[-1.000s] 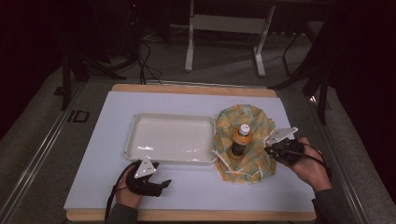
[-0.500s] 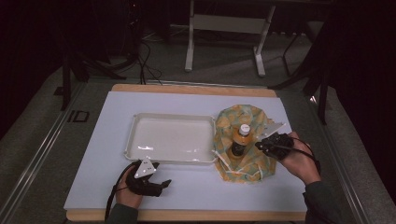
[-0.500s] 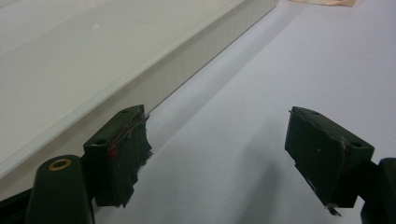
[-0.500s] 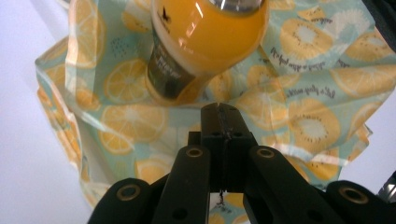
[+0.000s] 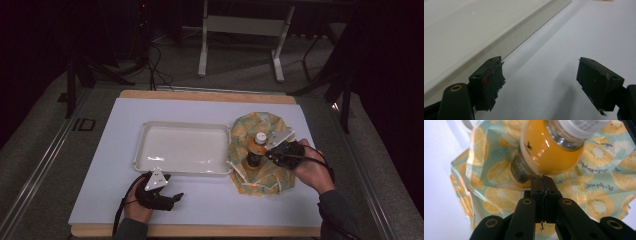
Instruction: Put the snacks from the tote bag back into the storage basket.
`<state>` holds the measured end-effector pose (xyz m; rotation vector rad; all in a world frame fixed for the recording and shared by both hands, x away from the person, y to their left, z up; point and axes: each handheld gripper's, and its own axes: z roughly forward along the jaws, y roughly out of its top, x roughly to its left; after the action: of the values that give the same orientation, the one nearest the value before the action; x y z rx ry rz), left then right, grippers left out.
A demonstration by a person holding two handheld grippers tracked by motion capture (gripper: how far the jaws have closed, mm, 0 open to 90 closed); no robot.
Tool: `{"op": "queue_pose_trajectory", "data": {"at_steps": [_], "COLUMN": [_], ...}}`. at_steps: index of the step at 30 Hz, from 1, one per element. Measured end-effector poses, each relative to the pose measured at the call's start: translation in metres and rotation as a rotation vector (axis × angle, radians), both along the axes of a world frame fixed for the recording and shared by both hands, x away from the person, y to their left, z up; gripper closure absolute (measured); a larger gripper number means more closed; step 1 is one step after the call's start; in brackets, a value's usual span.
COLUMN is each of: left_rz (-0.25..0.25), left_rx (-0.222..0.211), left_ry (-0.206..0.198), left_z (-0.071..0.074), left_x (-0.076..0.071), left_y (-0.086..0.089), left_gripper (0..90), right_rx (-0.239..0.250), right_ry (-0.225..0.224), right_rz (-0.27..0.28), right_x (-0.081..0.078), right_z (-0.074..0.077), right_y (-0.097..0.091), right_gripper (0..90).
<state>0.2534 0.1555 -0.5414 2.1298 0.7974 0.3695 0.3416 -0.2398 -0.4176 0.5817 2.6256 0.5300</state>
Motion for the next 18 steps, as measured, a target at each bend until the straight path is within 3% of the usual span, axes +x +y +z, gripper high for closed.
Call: {"op": "queue_pose_trajectory", "data": {"at_steps": [9,18], "left_rz": [-0.003,-0.002], "left_rx": [0.006,0.004], "left_ry": [0.001,0.002], "left_z": [0.000,0.000], "left_x": [0.000,0.000], "left_y": [0.000,0.000], "left_gripper": [21.4,21.4], "right_rx": [0.001,-0.035], "right_ry": [0.013,0.004], "right_rz": [0.054,0.107], "right_x": [-0.002,-0.005], "right_z": [0.004,0.021], "right_y": [0.009,0.017], "right_gripper": [85.8,82.2]}}
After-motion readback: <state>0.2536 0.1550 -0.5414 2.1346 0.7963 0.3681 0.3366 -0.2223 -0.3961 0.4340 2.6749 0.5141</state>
